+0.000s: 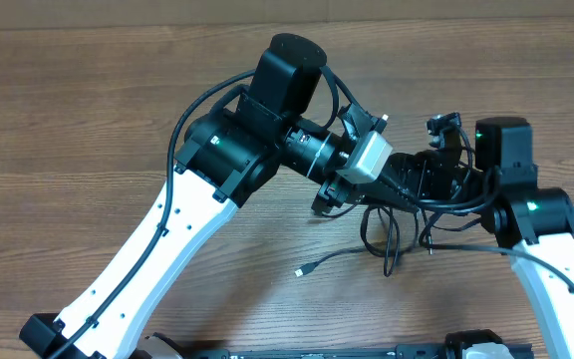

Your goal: Untangle cables

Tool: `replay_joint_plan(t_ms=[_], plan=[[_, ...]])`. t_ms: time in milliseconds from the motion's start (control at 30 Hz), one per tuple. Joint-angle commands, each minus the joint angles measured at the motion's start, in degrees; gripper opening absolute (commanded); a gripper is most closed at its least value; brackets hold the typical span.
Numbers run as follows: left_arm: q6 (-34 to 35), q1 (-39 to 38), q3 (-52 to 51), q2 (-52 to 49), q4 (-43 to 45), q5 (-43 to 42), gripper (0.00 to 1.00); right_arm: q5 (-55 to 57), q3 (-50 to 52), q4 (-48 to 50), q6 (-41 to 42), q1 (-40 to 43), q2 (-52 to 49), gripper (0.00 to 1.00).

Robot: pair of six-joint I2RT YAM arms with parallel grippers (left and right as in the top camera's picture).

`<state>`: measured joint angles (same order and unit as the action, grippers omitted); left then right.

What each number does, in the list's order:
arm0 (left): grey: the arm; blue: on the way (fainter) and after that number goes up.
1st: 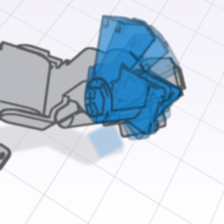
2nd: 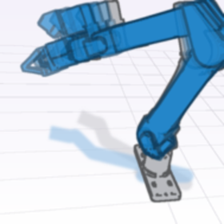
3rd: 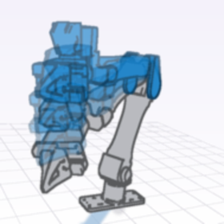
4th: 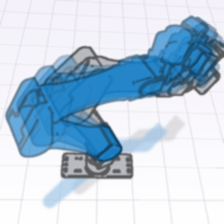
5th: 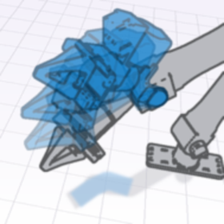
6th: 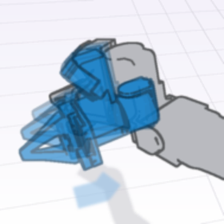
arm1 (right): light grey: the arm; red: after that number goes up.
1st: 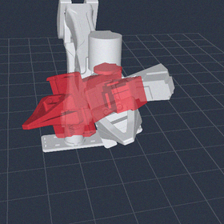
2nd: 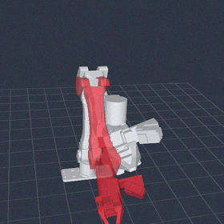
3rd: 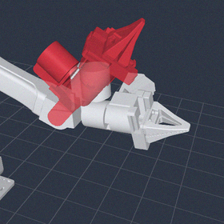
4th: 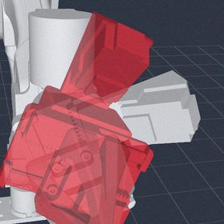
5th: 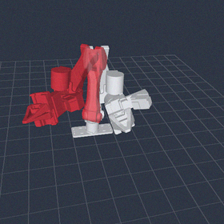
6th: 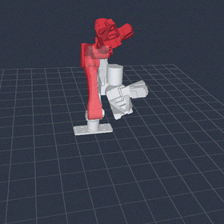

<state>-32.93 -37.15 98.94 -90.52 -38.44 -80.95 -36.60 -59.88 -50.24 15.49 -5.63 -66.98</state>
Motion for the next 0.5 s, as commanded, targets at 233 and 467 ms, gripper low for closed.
replay_joint_plan(t_ms=[233, 467], plan=[[21.9, 11.7, 1.2, 1.0, 8.4, 0.6, 0.04, 25.0, -0.2, -9.4, 1.0, 0.1, -6.7, 1.00], [40.1, 22.6, 1.2, 1.0, 6.0, 13.8, 0.04, 34.8, -0.2, -14.3, 9.1, 0.2, -6.7, 1.00]])
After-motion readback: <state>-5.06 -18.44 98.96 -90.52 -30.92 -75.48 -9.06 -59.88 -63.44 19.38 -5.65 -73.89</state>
